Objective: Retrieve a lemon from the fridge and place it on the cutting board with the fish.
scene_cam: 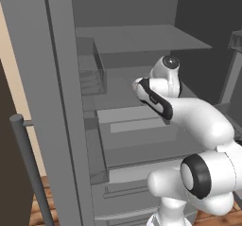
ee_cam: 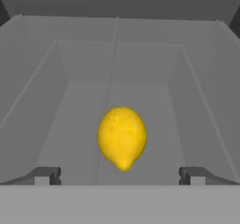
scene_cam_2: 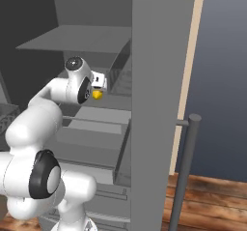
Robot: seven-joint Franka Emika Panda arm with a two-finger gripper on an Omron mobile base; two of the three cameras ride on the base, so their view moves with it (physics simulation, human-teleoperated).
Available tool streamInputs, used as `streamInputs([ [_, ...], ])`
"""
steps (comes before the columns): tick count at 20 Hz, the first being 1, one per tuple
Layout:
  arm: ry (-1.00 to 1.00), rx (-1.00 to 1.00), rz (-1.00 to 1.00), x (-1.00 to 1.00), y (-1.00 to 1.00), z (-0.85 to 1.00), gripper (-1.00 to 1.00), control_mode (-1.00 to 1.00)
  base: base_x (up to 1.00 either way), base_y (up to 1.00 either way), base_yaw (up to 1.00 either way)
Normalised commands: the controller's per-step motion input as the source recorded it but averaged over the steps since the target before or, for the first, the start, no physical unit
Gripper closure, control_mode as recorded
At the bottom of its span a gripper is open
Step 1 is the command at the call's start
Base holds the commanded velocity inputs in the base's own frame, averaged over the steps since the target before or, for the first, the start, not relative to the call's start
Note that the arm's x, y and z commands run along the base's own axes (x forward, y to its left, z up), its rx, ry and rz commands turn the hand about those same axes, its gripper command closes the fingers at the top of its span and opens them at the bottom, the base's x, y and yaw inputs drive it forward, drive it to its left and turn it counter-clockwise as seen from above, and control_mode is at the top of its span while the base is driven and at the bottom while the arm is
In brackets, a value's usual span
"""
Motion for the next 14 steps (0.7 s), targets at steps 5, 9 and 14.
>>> streamInputs([
  [5, 0.0, -0.01, -0.01, 0.03, 0.0, -0.21, -1.0, -1.0, 0.0, 0.0, 0.0],
  [9, 0.0, 0.0, 0.0, 0.13, 0.0, -0.1, -1.0, -1.0, 0.0, 0.0, 0.0],
  [14, 0.0, 0.0, 0.0, 0.15, 0.0, 0.0, -1.0, -1.0, 0.0, 0.0, 0.0],
])
